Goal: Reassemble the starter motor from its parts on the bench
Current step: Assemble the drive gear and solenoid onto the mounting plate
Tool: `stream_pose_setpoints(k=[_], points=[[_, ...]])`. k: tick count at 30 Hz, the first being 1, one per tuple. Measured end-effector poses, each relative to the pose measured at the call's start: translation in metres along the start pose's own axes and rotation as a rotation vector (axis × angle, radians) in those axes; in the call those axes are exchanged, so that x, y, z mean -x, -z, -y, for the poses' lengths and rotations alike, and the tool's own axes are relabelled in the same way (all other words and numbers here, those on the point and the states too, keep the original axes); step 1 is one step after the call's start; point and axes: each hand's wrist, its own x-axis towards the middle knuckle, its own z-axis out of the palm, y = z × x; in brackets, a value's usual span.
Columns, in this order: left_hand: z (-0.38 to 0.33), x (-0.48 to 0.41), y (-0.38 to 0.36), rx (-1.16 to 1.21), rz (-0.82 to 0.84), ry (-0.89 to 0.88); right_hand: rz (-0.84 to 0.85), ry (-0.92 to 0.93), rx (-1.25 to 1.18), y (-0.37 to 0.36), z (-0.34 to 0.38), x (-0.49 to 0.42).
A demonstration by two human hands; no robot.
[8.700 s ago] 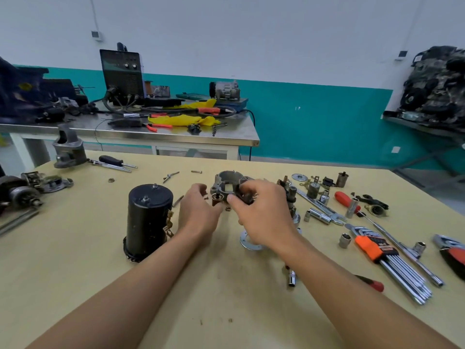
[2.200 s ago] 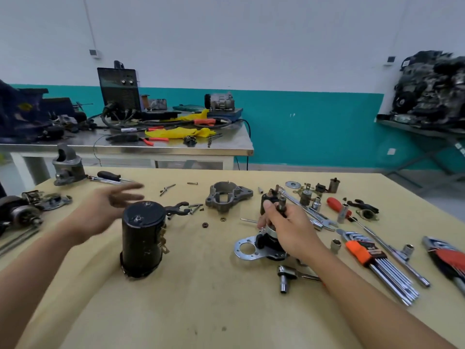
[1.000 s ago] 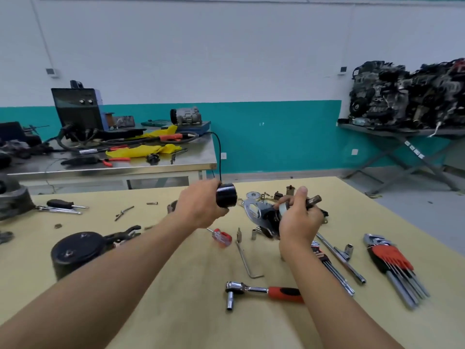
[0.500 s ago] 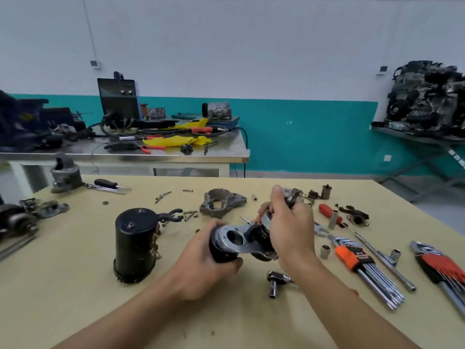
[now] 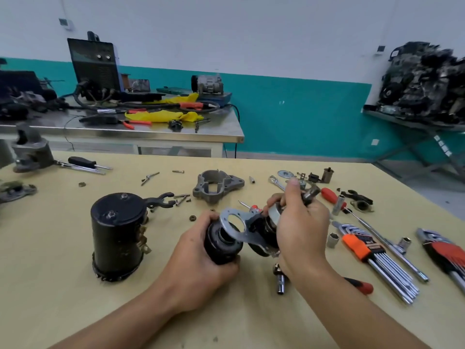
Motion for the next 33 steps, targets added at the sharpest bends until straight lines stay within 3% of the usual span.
stream_pose_setpoints(k=[5, 11, 18, 25, 33], points=[[-0.002, 0.0, 0.002, 0.02, 0.042, 0.065, -0.029, -0.017, -0.055, 0.005, 0.006, -0.011], [-0.009, 0.002, 0.005, 0.125, 0.201, 0.101, 0.156, 0.004, 0.067, -0.001, 0.0, 0.002], [-0.005, 0.004, 0.004, 0.173, 0.148, 0.108, 0.14, 0.012, 0.117, -0.001, -0.005, 0.004], [-0.005, 0.007, 0.003, 0.047, -0.052, 0.04, 0.1, -0.164, 0.065, -0.009, -0.01, 0.005], [-0.005, 0.004, 0.005, 0.09, 0.002, 0.063, 0.084, -0.291, 0.043, -0.009, -0.015, 0.004]])
